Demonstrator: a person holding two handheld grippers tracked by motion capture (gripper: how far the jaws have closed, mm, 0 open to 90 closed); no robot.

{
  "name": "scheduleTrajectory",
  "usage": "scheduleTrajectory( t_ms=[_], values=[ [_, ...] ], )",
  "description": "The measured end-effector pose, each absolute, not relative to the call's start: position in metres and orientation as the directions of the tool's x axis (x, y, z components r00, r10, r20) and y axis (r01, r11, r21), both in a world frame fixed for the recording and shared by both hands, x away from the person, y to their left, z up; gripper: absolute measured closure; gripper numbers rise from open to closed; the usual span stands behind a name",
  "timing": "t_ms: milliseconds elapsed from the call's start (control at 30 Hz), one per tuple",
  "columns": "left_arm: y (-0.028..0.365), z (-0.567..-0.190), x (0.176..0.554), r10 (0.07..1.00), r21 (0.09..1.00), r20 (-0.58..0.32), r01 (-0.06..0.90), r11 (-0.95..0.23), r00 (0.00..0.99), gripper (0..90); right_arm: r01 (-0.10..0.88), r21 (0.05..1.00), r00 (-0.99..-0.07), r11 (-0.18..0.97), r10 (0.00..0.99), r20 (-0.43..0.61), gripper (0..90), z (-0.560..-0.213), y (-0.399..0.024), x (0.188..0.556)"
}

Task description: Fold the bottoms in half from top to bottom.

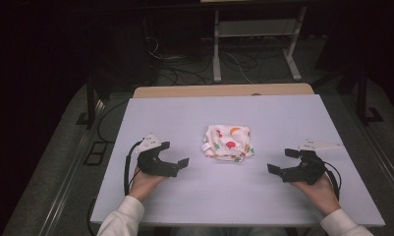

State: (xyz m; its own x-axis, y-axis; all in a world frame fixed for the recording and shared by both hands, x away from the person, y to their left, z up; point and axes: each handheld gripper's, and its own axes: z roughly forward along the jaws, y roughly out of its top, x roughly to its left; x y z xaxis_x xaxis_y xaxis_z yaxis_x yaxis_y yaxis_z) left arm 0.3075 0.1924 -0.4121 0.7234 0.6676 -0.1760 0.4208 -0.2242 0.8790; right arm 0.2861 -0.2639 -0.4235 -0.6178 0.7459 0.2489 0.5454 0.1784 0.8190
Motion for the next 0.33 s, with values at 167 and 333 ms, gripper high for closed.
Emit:
scheduleTrajectory(
  t_ms=[167,333],
  values=[
    [0.197,-0.417,0.298,0.677,0.886,-0.148,0.401,-0.233,0.721,0.0,0.534,0.824,-0.620,0.189,0.751,0.229,0.0,-0.428,-0.268,0.276],
    [0.197,-0.422,0.291,0.679,0.889,-0.129,0.388,-0.244,0.722,0.0,0.532,0.826,-0.611,0.183,0.759,0.225,0.0,-0.432,-0.271,0.270]
  ],
)
